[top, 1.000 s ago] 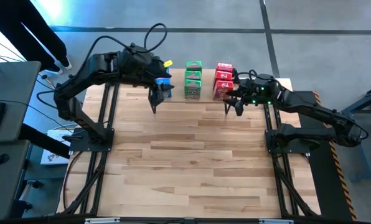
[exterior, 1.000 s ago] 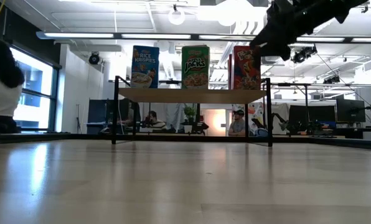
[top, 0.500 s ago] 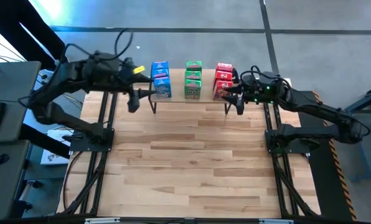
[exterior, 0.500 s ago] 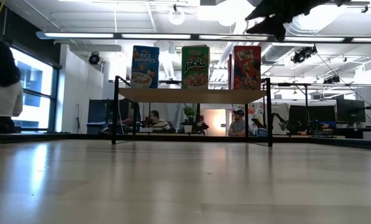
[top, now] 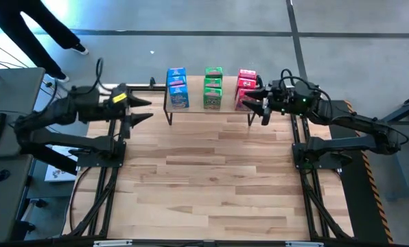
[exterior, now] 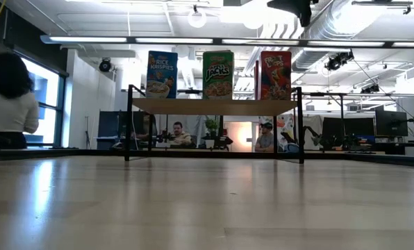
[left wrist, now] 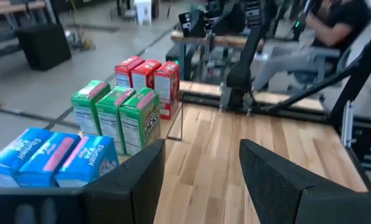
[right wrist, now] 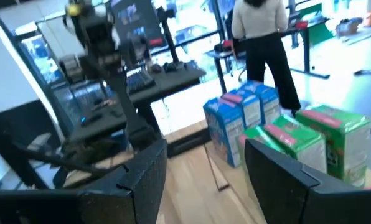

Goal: Stack cereal on shelf
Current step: Return to Home Position

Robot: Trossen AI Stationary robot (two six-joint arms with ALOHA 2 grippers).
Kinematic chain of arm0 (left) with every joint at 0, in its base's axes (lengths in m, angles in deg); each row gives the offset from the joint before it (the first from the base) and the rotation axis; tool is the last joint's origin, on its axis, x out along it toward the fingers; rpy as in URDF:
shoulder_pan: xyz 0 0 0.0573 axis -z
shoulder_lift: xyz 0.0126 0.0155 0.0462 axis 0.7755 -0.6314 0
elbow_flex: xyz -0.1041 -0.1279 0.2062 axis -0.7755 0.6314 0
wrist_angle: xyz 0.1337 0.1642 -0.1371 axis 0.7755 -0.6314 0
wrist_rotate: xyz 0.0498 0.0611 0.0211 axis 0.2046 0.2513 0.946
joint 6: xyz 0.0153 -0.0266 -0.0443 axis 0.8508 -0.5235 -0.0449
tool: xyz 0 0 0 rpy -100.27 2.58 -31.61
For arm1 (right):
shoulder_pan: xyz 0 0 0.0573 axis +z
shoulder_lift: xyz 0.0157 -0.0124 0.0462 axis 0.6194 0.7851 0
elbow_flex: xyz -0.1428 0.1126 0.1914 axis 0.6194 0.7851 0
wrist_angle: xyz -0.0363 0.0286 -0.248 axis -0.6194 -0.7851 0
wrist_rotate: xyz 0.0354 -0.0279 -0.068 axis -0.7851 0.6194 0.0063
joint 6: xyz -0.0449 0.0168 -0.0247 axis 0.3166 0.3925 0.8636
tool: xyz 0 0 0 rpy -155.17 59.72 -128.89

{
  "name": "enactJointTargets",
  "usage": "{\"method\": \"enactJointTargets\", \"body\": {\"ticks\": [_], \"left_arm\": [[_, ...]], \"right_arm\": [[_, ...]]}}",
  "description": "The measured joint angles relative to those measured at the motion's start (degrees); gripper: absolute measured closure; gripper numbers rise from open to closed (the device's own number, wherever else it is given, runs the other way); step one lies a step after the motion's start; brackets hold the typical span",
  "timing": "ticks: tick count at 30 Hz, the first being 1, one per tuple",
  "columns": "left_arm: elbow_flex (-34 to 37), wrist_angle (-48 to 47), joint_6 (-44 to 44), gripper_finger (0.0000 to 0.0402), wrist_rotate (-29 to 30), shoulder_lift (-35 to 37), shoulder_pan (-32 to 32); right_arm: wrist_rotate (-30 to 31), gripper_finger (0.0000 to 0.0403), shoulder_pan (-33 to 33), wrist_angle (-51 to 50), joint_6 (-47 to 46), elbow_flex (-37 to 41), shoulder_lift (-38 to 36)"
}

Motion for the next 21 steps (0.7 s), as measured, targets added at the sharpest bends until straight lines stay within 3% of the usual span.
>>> {"method": "enactJointTargets", "body": {"ticks": [10,21], "left_arm": [[25.38,14.7,-0.42,0.0204,0.02,20.6,0.95],[40.86,17.88,-0.42,0.0204,0.04,38.94,0.95]], "right_arm": [[4.55,0.0194,1.26,4.03,-2.56,0.0,-0.02],[4.59,0.0194,1.22,4.24,-7.94,0.0,0.0]]}}
